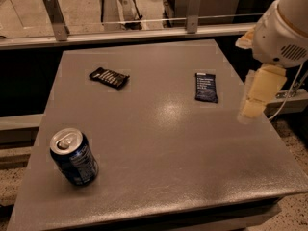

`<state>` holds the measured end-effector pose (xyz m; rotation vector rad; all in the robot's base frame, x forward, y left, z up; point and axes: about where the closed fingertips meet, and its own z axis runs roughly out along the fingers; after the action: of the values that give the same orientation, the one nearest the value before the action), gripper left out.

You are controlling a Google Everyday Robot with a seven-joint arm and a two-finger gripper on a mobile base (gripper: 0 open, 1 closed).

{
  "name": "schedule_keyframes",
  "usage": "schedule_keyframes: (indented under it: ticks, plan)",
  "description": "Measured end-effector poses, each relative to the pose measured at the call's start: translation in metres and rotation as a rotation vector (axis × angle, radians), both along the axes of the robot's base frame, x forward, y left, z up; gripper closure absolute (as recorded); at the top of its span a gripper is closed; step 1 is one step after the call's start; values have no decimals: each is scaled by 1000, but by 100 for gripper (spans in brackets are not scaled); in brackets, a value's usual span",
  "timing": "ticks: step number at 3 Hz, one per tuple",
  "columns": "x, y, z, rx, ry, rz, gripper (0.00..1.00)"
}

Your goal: Move rxbar chocolate near rxbar blueberry

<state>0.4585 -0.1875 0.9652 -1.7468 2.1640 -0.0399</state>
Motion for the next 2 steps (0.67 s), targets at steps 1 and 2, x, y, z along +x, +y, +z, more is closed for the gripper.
schedule_keyframes:
  ticks: [1, 2]
  plan:
    - [32, 40, -18, 97, -23, 70, 0]
    - [77, 89, -22, 253, -76, 112, 0]
